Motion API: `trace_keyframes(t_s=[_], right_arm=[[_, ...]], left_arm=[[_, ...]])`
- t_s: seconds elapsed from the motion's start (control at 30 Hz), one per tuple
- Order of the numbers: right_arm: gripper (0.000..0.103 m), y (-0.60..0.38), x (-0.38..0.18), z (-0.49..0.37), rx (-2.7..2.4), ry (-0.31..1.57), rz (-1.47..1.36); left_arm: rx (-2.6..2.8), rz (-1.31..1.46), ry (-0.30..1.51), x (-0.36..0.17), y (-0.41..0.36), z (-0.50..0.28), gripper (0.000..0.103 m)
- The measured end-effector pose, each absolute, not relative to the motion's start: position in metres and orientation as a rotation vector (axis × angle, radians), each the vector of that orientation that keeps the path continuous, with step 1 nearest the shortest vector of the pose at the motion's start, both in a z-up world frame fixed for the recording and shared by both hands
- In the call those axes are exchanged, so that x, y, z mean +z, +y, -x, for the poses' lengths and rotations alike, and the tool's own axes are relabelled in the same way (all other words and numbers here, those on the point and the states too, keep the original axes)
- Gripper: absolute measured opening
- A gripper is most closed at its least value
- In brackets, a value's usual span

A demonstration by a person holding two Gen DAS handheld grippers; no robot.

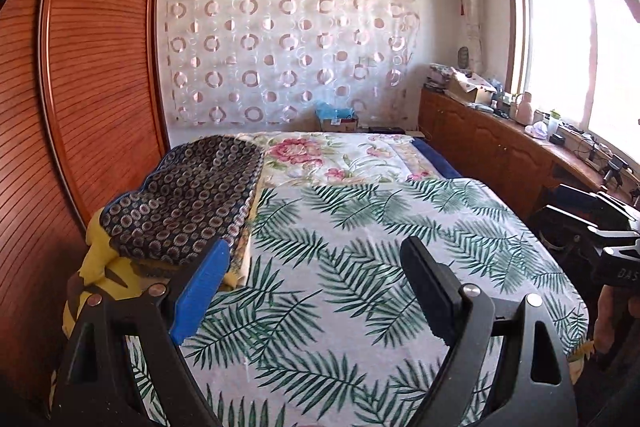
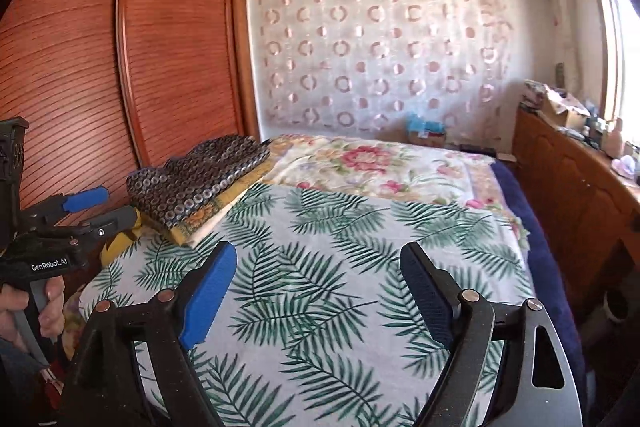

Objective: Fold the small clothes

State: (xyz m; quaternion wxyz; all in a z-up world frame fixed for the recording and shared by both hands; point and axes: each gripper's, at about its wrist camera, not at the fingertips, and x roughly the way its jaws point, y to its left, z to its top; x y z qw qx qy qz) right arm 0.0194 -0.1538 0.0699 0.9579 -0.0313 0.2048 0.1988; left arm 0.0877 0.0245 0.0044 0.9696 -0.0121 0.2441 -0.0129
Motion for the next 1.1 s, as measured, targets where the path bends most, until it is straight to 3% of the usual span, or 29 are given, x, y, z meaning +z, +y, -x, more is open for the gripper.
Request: trace_keyframes(t_s=[0.47, 1.1], right_arm=[[0.085, -0.178, 0.099, 0.051, 0.246, 0.268, -0.008], [0.085, -0.171, 0.092, 0.047, 0.234, 0.266, -0.017]], left_arm=[[-0.068, 0.018, 0.394, 0.061, 0.0, -0.067, 0.088], [-0.051, 0.002, 0.369, 0.069, -0.003, -0.057, 0.088]])
